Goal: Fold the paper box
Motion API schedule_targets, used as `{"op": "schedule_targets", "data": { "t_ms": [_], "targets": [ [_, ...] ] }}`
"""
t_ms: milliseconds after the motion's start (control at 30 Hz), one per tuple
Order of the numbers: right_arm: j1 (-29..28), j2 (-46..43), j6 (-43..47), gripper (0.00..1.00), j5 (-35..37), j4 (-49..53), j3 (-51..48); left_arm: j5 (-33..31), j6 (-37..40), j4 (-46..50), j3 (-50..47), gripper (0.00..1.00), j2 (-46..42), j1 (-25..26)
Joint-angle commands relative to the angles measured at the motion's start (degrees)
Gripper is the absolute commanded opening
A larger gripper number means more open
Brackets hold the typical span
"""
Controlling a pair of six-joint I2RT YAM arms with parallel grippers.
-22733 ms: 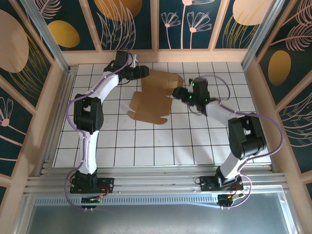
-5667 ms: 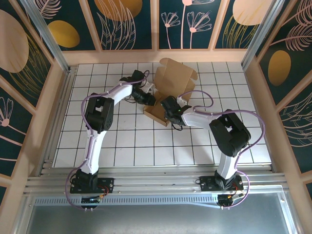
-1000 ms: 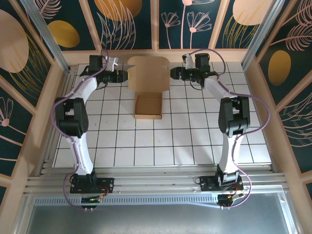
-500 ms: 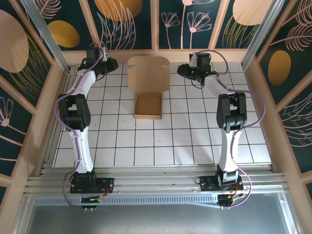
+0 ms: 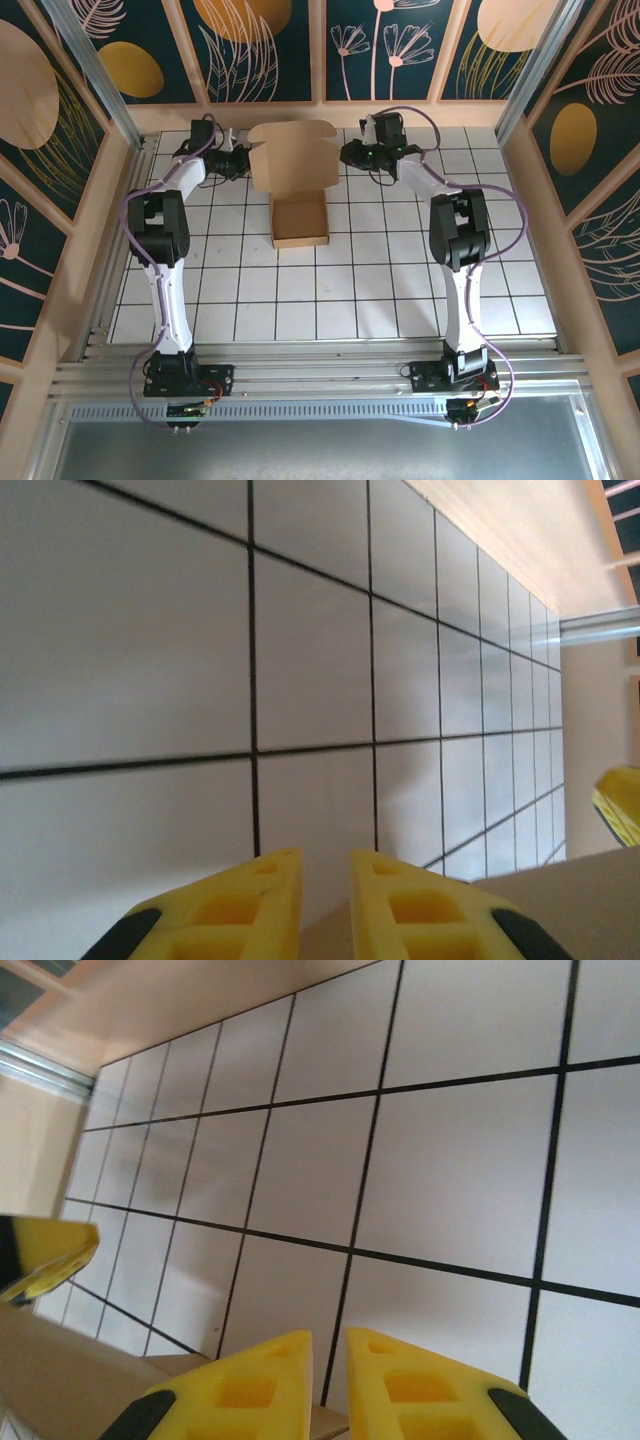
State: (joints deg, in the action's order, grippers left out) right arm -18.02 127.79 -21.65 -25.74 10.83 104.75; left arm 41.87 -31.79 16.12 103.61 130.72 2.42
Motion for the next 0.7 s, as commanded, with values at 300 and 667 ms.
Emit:
{"op": "schedule_targets", "data": {
  "t_ms": [300, 667],
  "targets": [
    [1.7, -13.6, 9.1, 0.35, 1.9, -5.2, -13.0, -16.3, 8.7, -2.4, -7.3, 0.36, -16.2, -1.9],
    [4.8, -27.1, 33.5, 0.66, -9.2, -8.6, -30.1, -8.8, 29.5, -5.3, -30.3, 0.37, -38.8, -2.9]
  ]
}}
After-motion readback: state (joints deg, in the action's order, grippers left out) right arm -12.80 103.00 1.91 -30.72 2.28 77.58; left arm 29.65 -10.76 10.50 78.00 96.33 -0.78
